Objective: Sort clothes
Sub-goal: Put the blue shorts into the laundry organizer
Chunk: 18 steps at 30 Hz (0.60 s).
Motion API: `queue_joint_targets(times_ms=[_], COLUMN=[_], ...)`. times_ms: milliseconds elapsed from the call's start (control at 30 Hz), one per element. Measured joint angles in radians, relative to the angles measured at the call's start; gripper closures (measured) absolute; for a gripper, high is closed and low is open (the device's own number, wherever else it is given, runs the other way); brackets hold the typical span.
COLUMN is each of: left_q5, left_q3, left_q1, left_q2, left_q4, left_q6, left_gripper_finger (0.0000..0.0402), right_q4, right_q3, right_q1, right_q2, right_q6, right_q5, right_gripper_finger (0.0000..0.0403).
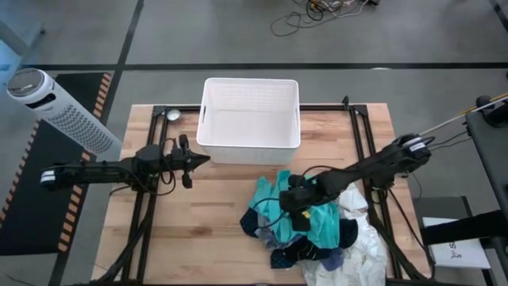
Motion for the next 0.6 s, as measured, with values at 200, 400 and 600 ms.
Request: queue_joint_targets(times_ms=[200, 400, 600], left_q5=[0.0, 0.0, -0.001], left_q3=[0.0, 0.001, 0.001], left_q1=[0.0, 0.0, 0.0], left_q2=[0.011, 0.013, 0.013], left_q4=[0.001, 0.001, 0.001], left_q6=[-0.009, -0.011, -0.012], left_gripper_finger=[0.04, 0.04, 0.04], right_q4=[-0.085, -0.152, -0.201], right_q3=[0.061, 0.139, 0.258], right_q1=[0.0, 0.006, 0.009], right_q2=[0.066, 0.054, 0.02], right_q6=[-0.034, -0.089, -0.139], right_q5=[0.001, 0.05, 0.101], right_gripper_finger=[0.0298, 0.0389, 0.0398])
